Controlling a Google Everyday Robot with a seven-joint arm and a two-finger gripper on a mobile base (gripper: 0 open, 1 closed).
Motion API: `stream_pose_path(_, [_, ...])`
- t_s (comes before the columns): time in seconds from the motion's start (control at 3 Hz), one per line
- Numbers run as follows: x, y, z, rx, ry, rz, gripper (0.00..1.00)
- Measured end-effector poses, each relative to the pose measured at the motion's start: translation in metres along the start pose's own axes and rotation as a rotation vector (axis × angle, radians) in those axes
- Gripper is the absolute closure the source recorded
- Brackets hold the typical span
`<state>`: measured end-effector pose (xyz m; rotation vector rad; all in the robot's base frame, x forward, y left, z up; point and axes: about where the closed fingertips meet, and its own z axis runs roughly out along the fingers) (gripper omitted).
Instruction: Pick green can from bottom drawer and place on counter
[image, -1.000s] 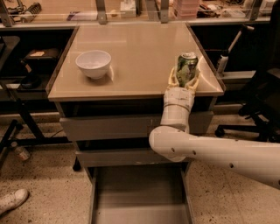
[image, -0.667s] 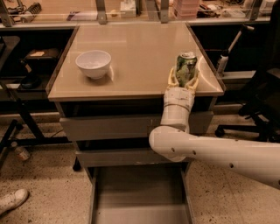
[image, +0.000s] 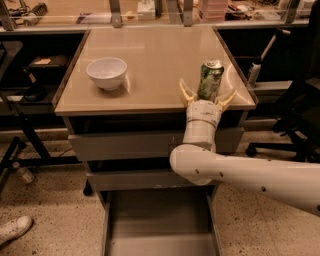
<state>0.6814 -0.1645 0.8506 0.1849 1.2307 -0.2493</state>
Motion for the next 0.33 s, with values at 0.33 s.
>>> stream_pose_path(0.33, [0.0000,0.0000,0.0000,0.000,0.000,0.000,0.00])
